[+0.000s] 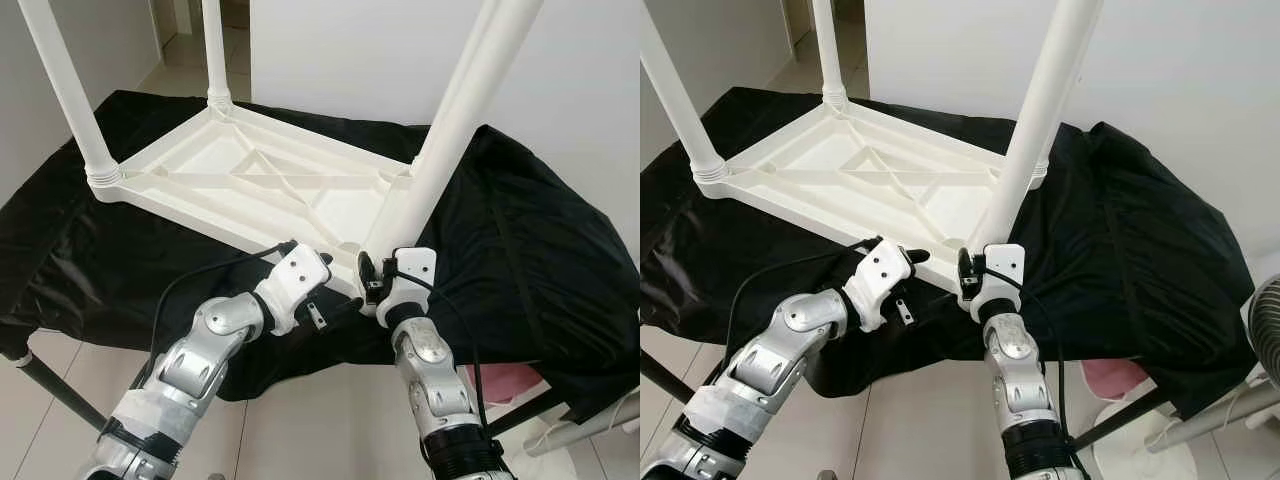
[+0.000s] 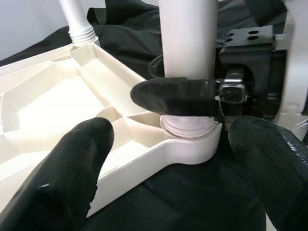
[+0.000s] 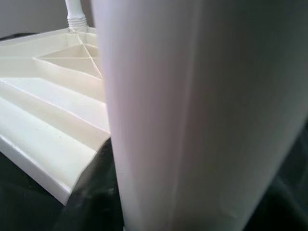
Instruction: Building children table
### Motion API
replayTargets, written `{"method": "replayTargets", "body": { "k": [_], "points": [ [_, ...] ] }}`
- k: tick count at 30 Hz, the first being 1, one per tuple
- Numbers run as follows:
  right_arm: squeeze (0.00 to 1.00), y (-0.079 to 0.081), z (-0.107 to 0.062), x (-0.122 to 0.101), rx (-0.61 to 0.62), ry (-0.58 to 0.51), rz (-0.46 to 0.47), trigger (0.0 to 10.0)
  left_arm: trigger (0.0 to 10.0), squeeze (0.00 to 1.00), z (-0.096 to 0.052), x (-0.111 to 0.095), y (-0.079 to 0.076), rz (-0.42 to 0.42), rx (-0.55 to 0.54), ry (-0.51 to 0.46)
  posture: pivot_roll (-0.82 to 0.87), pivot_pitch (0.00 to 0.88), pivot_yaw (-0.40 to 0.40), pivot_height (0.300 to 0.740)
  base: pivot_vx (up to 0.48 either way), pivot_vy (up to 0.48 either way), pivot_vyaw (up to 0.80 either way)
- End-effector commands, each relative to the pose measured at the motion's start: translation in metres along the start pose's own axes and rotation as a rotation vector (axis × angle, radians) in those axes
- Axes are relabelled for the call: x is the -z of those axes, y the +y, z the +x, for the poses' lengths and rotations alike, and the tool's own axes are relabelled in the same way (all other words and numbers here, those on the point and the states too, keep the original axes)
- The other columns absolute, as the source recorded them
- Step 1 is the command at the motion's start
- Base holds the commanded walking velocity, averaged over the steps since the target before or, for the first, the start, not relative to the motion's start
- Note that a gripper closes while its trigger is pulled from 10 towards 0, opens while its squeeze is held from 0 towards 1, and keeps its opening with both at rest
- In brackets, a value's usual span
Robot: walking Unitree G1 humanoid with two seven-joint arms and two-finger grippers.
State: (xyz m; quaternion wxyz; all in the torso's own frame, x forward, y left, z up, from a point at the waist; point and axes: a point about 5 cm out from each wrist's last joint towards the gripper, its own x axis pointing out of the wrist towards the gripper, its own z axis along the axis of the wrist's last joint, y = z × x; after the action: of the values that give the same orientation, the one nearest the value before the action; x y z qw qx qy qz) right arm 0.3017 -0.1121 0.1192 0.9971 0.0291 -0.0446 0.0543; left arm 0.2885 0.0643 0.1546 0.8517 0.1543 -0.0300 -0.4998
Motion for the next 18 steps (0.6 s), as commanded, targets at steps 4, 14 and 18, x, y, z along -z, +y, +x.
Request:
{"method": "replayTargets", "body": {
  "k": [4, 14, 18],
  "points": [
    [1.0, -0.011, -0.006, -0.001, -0.044, -0.026, 0.013, 10.0, 10.0, 0.0, 0.0, 0.002, -0.001, 0.014, 0.026, 0.008, 0.0, 0.0, -0.068, 0.74, 0.0, 0.0, 0.0],
    [0.0, -0.033, -0.013, -0.005, -0.311, -0.036, -0.021, 10.0, 10.0, 0.0, 0.003, 0.001, 0.0, 0.018, 0.03, -0.002, -0.02, 0.0, -0.055, 0.74, 0.0, 0.0, 0.0],
    [0.0, -0.043, -0.009, -0.007, -0.404, -0.025, -0.068, 10.0, 10.0, 0.0, 0.003, 0.001, 0.0, 0.022, 0.038, -0.002, -0.03, 0.0, -0.049, 0.74, 0.0, 0.0, 0.0]
  ]
}}
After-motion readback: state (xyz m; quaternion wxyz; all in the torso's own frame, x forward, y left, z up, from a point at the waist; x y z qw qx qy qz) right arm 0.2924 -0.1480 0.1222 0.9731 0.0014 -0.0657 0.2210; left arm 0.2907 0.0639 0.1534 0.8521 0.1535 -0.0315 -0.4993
